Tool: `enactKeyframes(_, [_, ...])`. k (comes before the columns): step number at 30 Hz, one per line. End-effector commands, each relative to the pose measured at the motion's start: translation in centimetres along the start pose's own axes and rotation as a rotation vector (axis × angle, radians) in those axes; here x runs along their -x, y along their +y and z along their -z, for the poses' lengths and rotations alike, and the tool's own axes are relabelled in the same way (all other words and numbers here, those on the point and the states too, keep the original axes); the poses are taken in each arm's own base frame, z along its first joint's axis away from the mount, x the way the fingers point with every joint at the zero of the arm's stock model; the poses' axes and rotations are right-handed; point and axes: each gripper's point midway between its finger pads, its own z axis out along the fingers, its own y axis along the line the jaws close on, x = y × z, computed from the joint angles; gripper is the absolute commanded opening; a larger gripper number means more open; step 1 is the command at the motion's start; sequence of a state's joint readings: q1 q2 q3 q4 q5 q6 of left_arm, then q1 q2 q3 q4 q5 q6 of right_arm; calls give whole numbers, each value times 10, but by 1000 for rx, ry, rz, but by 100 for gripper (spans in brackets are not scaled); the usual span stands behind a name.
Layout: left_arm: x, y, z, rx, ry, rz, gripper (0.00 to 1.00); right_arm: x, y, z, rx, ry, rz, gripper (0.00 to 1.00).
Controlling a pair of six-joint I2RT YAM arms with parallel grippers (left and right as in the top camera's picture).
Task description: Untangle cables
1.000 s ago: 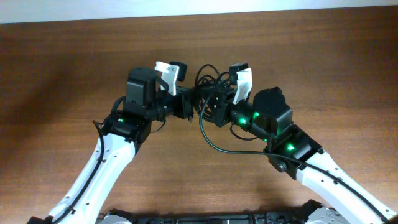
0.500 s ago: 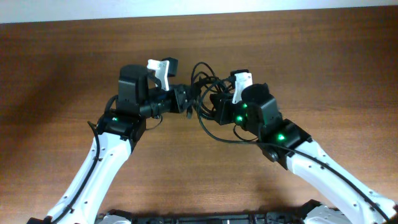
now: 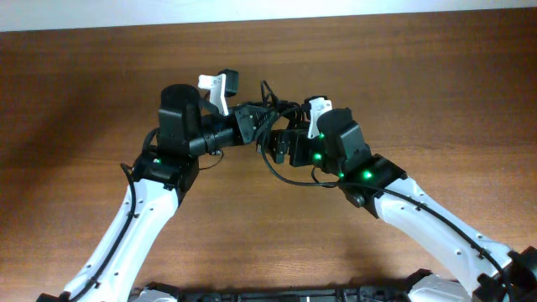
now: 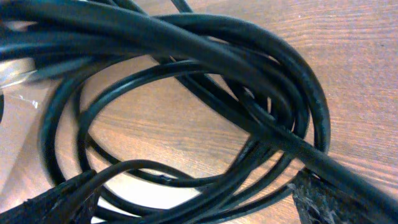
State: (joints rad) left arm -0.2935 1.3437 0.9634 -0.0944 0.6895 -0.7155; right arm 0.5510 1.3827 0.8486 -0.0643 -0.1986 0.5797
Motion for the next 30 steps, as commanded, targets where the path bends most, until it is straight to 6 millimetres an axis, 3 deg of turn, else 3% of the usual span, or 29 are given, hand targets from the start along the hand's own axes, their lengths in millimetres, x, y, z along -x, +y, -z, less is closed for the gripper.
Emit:
enactKeyframes(1, [19,16,7,130,-115,128,0,30,25,42,77,-109,22,99])
enactKeyframes(4, [28,26,11,180,-184,228,0,40,12,74,40,-147,-7,99])
enactKeyframes(6, [32,31,13,193,-209,273,0,38,-8,92,-32,-145,-45,99])
enactKeyframes(9, [39,37,19,202,-240,335,0,27,-31,104,-109,-106,-93,99])
enactKeyframes(12, [42,43,22,208,-270,451,0,8,-37,102,-131,-26,-115,99])
enactKeyframes(14, [42,48,24,212,-304,610,0,-3,-35,98,-119,25,-119,99])
enactKeyframes(18, [32,60,25,216,-339,1005,0,-24,-20,83,-63,124,143,99])
enactKeyframes(21, [33,61,26,200,-366,1123,0,-40,-12,68,-31,176,310,99])
enactKeyframes(26, [34,61,26,168,-391,1307,0,-61,-20,25,-136,218,410,99])
enactKeyframes(30, [36,60,26,157,-395,1316,0,-55,-12,-9,-190,129,535,99])
